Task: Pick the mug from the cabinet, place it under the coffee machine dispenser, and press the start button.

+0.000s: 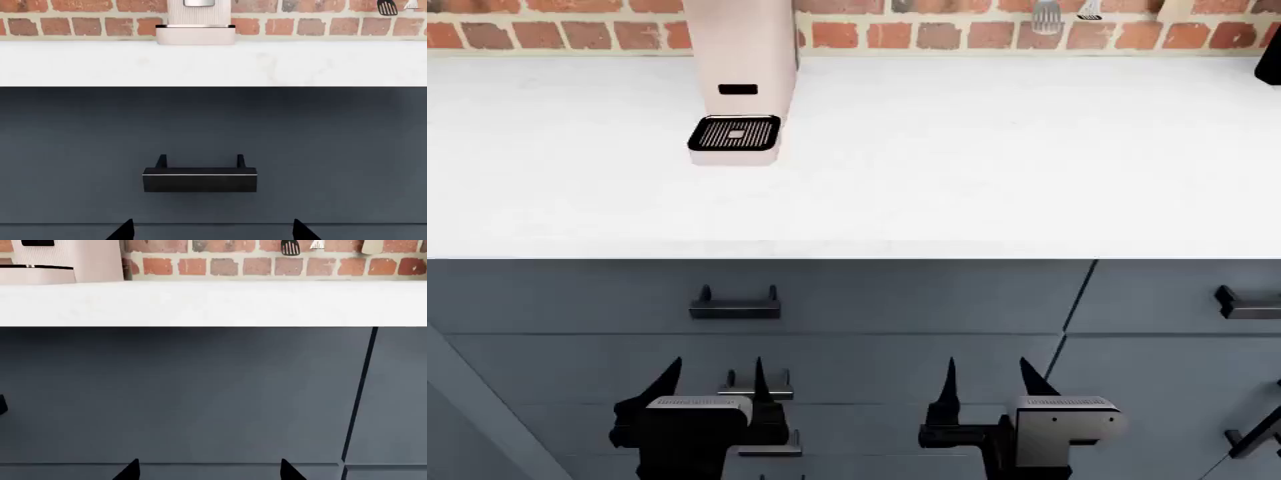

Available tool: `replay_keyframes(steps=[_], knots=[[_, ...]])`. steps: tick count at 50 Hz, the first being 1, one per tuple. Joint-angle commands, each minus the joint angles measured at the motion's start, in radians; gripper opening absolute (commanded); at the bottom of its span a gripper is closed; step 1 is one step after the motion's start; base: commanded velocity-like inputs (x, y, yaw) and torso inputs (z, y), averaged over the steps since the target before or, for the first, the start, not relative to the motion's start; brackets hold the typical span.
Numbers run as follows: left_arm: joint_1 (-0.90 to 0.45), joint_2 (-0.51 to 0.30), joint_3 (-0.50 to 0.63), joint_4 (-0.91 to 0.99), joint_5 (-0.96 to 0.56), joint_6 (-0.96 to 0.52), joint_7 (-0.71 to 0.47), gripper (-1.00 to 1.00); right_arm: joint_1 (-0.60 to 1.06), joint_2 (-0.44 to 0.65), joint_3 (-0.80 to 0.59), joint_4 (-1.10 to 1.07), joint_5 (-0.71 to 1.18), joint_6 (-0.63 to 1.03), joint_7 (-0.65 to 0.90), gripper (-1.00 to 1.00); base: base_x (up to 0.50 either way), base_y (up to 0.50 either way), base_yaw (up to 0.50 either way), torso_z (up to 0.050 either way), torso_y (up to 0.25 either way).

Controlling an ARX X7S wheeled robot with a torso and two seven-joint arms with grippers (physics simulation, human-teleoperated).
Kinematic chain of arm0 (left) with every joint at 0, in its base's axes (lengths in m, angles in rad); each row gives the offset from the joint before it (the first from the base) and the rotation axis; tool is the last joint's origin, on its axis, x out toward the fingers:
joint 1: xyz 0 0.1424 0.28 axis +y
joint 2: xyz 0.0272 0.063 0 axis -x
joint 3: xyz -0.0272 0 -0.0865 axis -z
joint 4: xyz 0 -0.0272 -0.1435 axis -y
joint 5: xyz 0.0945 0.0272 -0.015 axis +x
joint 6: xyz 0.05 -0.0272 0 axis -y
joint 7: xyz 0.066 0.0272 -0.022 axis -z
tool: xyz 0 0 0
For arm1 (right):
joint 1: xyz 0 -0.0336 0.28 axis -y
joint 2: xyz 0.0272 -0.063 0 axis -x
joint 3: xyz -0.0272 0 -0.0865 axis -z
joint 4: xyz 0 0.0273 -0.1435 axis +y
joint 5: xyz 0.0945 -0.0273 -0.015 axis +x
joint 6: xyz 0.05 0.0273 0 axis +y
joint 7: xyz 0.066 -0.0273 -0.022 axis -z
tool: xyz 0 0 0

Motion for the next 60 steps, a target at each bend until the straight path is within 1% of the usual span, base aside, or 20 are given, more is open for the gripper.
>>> replay_keyframes(steps=[1,7,12,14,16,18,20,26,31,35,38,43,46,49,51,53,54,55,57,60], knots=[[0.0,-0.015,0.014,0.0,-0.03,-0.002,-0.013,1.0,-0.002,0.014,-0.019,-0.005,0.022,0.001,0.018,1.0,0.0,0.0,0.0,0.0,0.0],[0.008,-0.037,0.035,0.009,-0.059,0.014,-0.035,1.0,-0.01,0.032,-0.039,-0.02,0.063,-0.008,0.041,1.0,0.0,0.0,0.0,0.0,0.0],[0.023,-0.054,0.053,0.035,-0.074,0.02,-0.032,1.0,-0.028,0.044,-0.048,-0.071,0.091,-0.008,0.052,1.0,0.0,0.0,0.0,0.046,0.0],[0.027,-0.06,0.052,0.07,-0.101,-0.007,-0.024,1.0,-0.036,0.047,-0.049,-0.102,0.102,0.002,0.051,1.0,0.0,0.0,0.0,0.05,0.0],[0.02,-0.071,0.034,0.161,-0.165,-0.086,-0.014,1.0,-0.065,0.061,-0.051,-0.259,0.129,0.069,0.054,1.0,0.0,0.0,0.0,0.05,0.0],[-0.029,-0.08,0.019,0.249,-0.207,-0.171,-0.025,1.0,-0.057,0.075,-0.049,-0.358,0.151,0.135,0.059,1.0,0.0,0.0,0.0,0.05,0.0],[-0.089,-0.084,0.013,0.287,-0.226,-0.227,-0.042,1.0,-0.033,0.086,-0.045,-0.425,0.168,0.192,0.068,1.0,0.0,0.0,0.0,0.05,0.0],[-0.294,-0.073,0.008,0.249,-0.229,-0.303,-0.098,1.0,0.064,0.125,-0.033,-0.635,0.208,0.383,0.101,1.0,0.0,0.0,0.0,0.05,0.0],[-0.419,-0.066,0.023,0.185,-0.2,-0.306,-0.14,1.0,0.132,0.147,-0.022,-0.749,0.241,0.506,0.125,1.0,0.0,0.0,0.0,0.05,0.0],[-0.544,-0.055,0.015,0.073,-0.218,-0.319,-0.152,1.0,0.207,0.16,-0.008,-0.82,0.268,0.606,0.148,1.0,0.0,0.0,0.0,0.05,0.0],[-0.635,-0.044,0.003,-0.05,-0.242,-0.297,-0.146,1.0,0.27,0.171,-0.004,-0.873,0.289,0.693,0.166,1.0,0.0,0.0,0.0,0.05,0.0],[-0.801,-0.029,-0.004,-0.311,-0.278,-0.245,-0.121,1.0,0.428,0.19,0.044,-0.982,0.366,0.916,0.202,1.0,0.0,0.0,0.0,0.05,0.0],[-0.902,-0.026,0.012,-0.486,-0.267,-0.19,-0.111,1.0,0.545,0.196,0.085,-1.04,0.435,1.066,0.226,1.0,0.0,0.0,0.0,0.05,0.0],[-1.006,-0.021,0.047,-0.704,-0.226,-0.084,-0.106,1.0,0.649,0.275,0.1,-1.046,0.646,1.127,0.383,1.0,0.0,0.0,0.0,0.05,0.0],[-1.08,-0.016,0.062,-0.881,-0.21,0.021,-0.093,1.0,0.706,0.332,0.104,-1.046,0.802,1.143,0.503,1.0,0.0,0.0,0.0,0.05,0.0],[-1.165,-0.01,0.091,-1.094,-0.176,0.15,-0.094,1.0,0.759,0.363,0.121,-1.045,0.928,1.167,0.591,1.0,0.0,0.0,0.0,0.05,0.0],[-1.208,-0.006,0.103,-1.201,-0.168,0.211,-0.09,1.0,0.759,0.363,0.121,-1.045,0.928,1.167,0.591,1.0,0.0,0.0,0.0,0.05,0.0],[-1.243,-0.004,0.112,-1.282,-0.166,0.256,-0.085,1.0,0.805,0.371,0.151,-1.044,1.016,1.197,0.645,1.0,0.0,0.0,0.0,0.05,0.0],[-1.259,-0.006,0.138,-1.307,-0.141,0.277,-0.104,1.0,0.85,0.381,0.171,-1.04,1.105,1.224,0.707,1.0,0.0,0.0,0.0,0.05,0.0],[-1.269,-0.009,0.152,-1.308,-0.12,0.252,-0.098,1.0,0.907,0.387,0.183,-1.029,1.199,1.255,0.776,1.0,0.0,0.0,0.0,0.05,0.0]])
